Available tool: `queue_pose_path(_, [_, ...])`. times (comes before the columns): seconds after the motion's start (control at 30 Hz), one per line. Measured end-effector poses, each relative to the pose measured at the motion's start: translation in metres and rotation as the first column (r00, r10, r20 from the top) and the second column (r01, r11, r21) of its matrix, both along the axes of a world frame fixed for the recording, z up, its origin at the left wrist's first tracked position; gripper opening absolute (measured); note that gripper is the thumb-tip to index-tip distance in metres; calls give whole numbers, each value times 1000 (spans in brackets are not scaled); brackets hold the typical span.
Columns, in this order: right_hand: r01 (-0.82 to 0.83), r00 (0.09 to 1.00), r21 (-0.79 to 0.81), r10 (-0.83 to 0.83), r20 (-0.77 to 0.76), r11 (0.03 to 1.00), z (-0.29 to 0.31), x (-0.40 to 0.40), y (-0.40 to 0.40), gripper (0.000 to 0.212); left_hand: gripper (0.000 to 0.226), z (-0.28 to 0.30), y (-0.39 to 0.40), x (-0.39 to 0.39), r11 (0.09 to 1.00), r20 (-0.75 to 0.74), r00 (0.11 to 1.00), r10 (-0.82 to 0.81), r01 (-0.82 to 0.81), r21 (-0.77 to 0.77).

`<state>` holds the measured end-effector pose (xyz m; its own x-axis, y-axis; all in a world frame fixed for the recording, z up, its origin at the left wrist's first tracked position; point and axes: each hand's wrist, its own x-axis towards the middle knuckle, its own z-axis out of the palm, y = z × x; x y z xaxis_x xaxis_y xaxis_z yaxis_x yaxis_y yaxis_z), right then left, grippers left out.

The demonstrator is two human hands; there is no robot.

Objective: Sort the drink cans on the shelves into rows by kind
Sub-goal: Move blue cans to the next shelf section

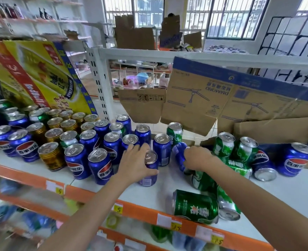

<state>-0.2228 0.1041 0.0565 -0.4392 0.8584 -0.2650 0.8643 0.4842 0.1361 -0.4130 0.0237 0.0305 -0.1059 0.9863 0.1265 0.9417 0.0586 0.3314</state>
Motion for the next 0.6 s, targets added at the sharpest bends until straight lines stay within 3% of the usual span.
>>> queue_pose_path(0.13, [54, 995, -169, -39, 90, 984, -5, -13, 27, 34, 71, -2, 1, -5, 999, 101, 995, 2, 2, -37])
queue_pose_path(0.27, [104, 983, -162, -76, 168, 981, -12, -11, 39, 52, 74, -7, 0, -6, 997, 103, 994, -24, 31, -67])
queue_pose_path(0.4, [158, 987, -200, -152, 45, 967, 7, -3, 47, 50, 79, -9, 1, -4, 998, -25, 999, -30, 28, -60])
queue_pose_path(0.47, [181, 980, -156, -191, -51, 971, 12, 3, 51, 50, 75, -3, 2, 4, 996, -129, 989, -68, 73, 41])
queue_pose_path(0.6, [226, 909, -119, -253, -330, 967, 14, 10, 54, 68, 46, 11, -3, 31, 919, -14, 952, -307, 301, 255])
